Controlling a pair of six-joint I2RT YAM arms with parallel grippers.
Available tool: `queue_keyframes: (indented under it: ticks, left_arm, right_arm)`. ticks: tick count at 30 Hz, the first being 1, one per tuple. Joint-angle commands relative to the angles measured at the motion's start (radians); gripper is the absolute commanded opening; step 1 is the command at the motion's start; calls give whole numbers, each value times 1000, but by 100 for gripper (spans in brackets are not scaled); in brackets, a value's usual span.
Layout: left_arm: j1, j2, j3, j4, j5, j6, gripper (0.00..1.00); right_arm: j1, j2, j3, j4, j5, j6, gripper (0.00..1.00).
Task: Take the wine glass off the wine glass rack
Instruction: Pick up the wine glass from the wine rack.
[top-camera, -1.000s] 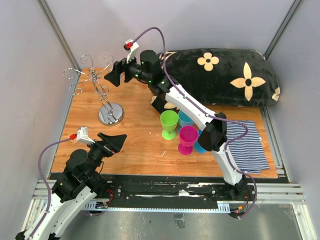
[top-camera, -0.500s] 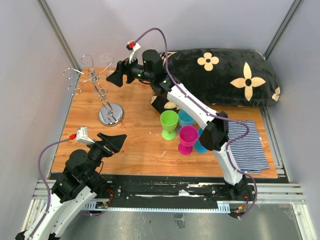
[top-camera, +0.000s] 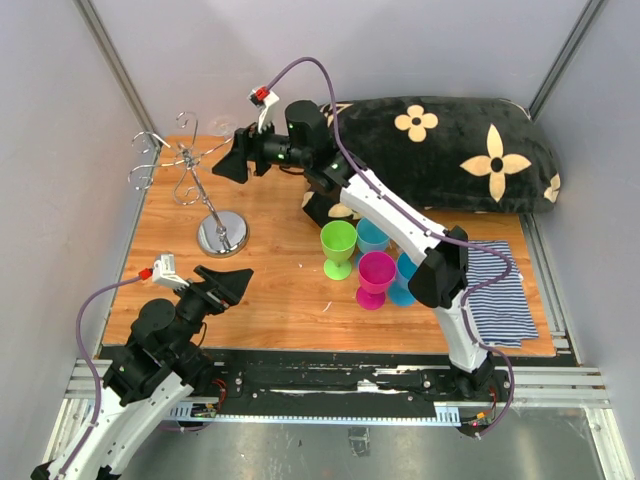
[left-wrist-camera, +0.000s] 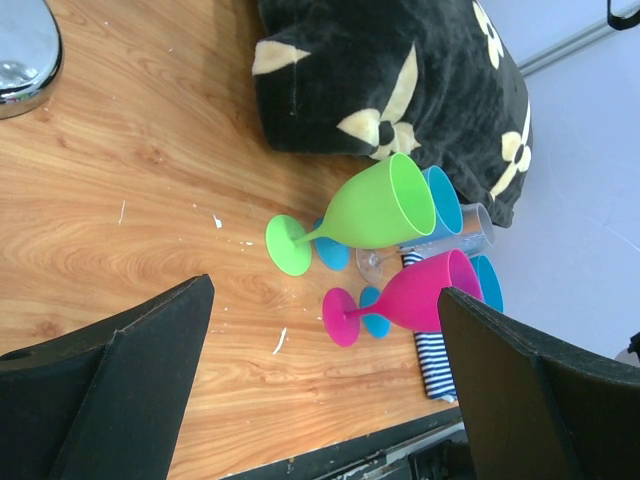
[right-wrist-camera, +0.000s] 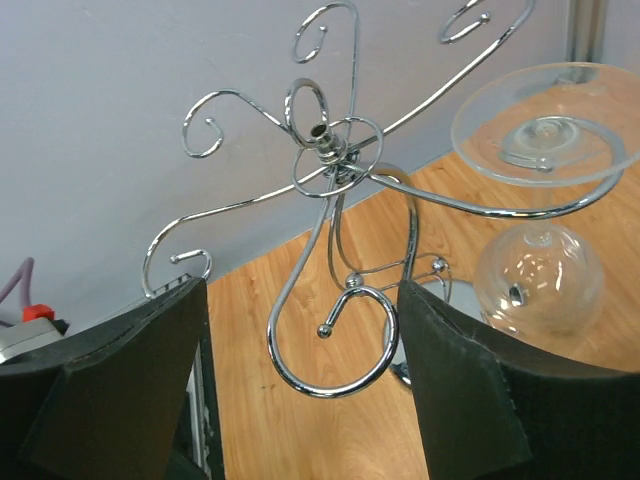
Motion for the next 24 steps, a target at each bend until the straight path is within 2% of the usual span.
queue_keyframes:
  ticks: [1, 10, 18, 24]
  left_arm:
    - [-2, -10, 13, -1, -22, -3, 100]
    - [-2, -8, 12, -2, -24, -3, 100]
    - [-2, -8, 13, -2, -20, -3, 100]
    - [-2, -8, 12, -2, -19, -2, 100]
  right_arm:
    - [40, -77, -18, 4, -58, 20, 77]
    - [84, -109, -77, -20, -51, 4, 77]
    - [79, -145, -30, -79, 152, -155, 84]
    - [48, -128, -8, -53, 315, -126, 83]
